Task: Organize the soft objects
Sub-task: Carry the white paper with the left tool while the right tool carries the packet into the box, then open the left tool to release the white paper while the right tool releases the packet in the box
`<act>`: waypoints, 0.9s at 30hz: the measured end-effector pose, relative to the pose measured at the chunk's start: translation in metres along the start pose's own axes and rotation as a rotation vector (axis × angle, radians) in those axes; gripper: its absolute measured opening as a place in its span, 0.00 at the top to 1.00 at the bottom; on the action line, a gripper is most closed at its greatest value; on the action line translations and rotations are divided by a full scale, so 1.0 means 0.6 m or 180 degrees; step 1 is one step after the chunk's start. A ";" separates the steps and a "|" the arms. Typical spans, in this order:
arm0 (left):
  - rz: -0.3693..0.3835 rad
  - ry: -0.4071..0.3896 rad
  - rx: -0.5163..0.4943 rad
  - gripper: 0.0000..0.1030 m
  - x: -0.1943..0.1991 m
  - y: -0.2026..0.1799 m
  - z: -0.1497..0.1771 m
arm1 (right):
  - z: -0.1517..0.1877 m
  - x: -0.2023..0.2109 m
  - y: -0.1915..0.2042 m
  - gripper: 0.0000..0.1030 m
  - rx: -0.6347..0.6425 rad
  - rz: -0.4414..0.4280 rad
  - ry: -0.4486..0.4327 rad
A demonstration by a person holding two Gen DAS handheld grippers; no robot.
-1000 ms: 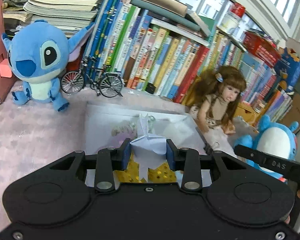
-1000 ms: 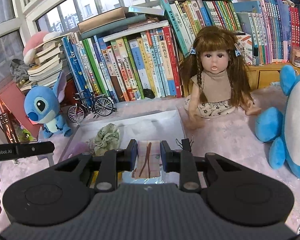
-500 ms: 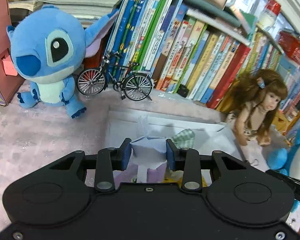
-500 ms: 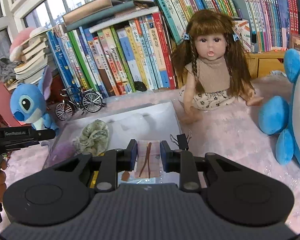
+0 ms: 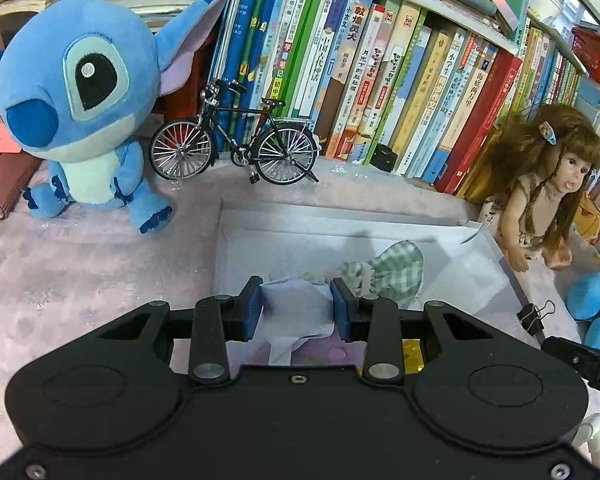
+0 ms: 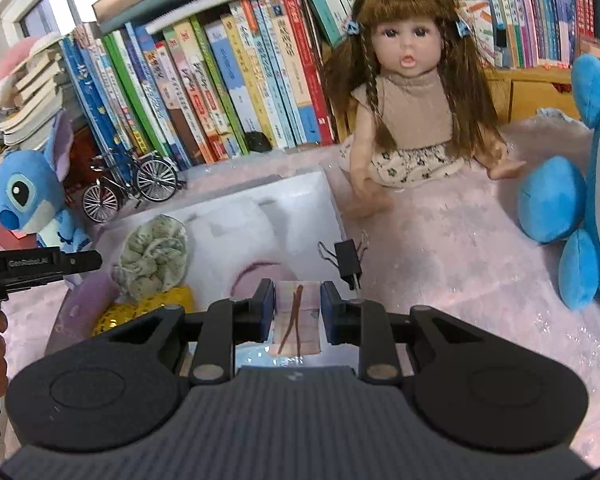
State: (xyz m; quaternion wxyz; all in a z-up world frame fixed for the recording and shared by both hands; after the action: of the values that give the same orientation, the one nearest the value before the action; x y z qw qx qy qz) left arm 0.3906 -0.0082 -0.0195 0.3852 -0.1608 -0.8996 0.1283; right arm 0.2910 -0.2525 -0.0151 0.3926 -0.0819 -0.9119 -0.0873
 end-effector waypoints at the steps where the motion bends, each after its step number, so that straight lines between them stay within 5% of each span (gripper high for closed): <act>1: 0.0000 0.0005 -0.0001 0.66 -0.001 0.001 0.000 | 0.001 -0.003 -0.001 0.70 -0.0010 0.0003 0.0023; 20: 0.0012 0.0067 -0.0010 0.67 -0.018 0.002 0.009 | 0.018 -0.036 -0.009 0.68 -0.0019 0.0054 0.0237; 27: 0.0010 0.0027 -0.0041 0.54 -0.009 -0.001 0.009 | 0.018 -0.031 -0.006 0.60 0.0010 0.0034 0.0229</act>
State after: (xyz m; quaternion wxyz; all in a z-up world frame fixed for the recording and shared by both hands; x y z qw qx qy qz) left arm 0.3902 -0.0113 -0.0265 0.3878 -0.1653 -0.8985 0.1224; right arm 0.2954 -0.2549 -0.0365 0.4258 -0.0830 -0.8968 -0.0866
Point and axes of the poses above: each gripper's, at about its wrist camera, not at the fingertips, and x roughly against the way its jaws point, y to its left, z to its underside, the point moved 10 cm from there along -x, roughly the way its jaws point, and after that the axes turned 11 degrees about z, right-handed, at the moved point
